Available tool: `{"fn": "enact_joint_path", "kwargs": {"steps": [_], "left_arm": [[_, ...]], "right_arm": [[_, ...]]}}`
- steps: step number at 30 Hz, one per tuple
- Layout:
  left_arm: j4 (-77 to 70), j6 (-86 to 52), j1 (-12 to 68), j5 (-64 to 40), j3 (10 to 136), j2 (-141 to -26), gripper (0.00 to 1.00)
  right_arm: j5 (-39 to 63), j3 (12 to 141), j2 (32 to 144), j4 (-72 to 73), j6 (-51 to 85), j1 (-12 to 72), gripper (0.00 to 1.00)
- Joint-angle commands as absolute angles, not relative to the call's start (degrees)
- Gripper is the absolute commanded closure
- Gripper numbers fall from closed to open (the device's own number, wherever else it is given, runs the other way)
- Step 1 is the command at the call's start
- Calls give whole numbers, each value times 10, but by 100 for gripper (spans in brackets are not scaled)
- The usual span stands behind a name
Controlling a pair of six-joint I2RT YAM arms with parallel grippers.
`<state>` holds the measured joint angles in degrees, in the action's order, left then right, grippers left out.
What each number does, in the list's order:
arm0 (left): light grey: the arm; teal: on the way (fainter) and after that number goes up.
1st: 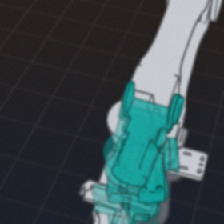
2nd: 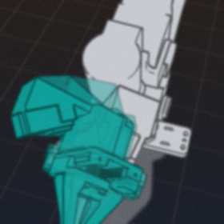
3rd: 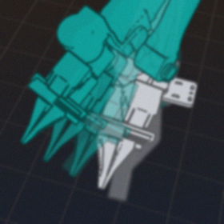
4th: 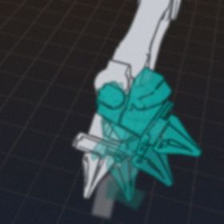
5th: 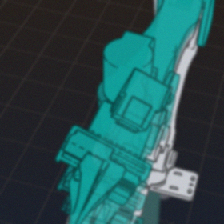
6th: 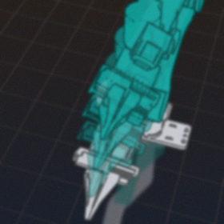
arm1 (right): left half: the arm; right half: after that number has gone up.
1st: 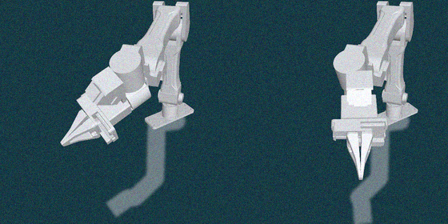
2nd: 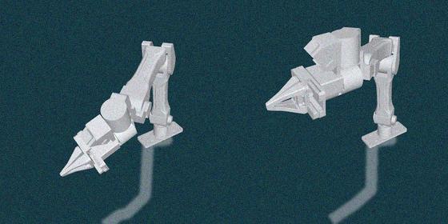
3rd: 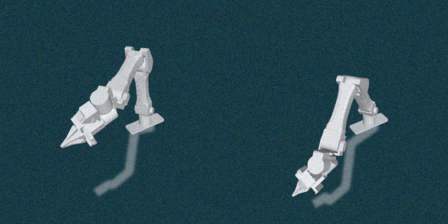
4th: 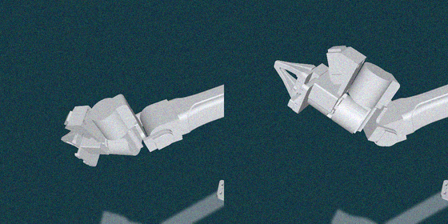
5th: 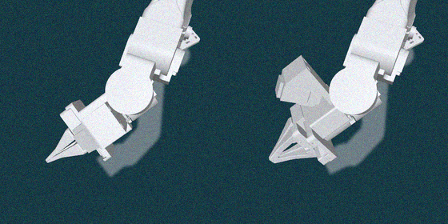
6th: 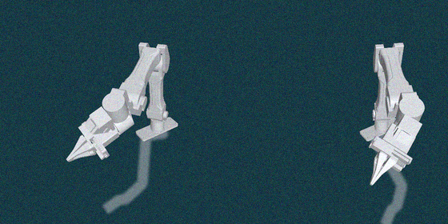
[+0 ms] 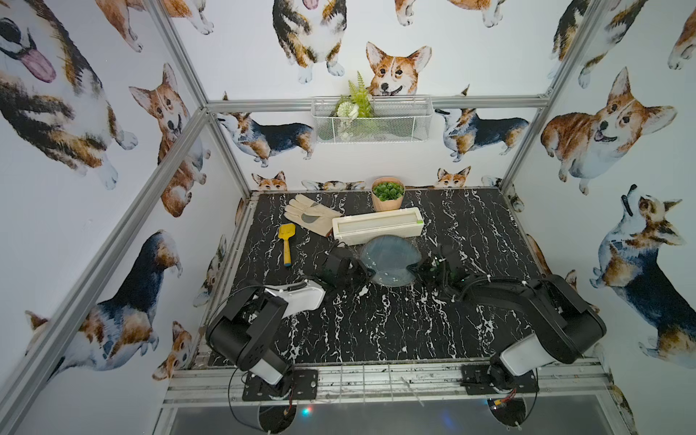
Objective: Wrap the plate with plastic wrap
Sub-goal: Place the plate at the center of the board.
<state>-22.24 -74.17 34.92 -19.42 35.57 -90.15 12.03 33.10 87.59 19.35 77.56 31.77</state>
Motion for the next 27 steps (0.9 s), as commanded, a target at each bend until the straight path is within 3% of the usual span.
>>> {"fn": "enact_joint_path", "kwargs": {"steps": [1, 14, 16, 20, 27], "left_arm": [[-239, -698, 355, -214, 341, -912, 88], [-277, -696, 361, -201, 294, -937, 86], [-261, -687, 361, -197, 291, -925, 81], [-185, -659, 361, -156, 285, -880, 56], [-34, -602, 361, -116, 316, -805, 44]], "right_arm": [[130, 328, 878, 197, 810, 320, 78], [116, 301, 896, 187, 775, 337, 73], [112, 301, 888, 172, 769, 340, 71], [95, 296, 855, 131, 749, 343, 62], [44, 280, 729, -9, 697, 342, 39]]}}
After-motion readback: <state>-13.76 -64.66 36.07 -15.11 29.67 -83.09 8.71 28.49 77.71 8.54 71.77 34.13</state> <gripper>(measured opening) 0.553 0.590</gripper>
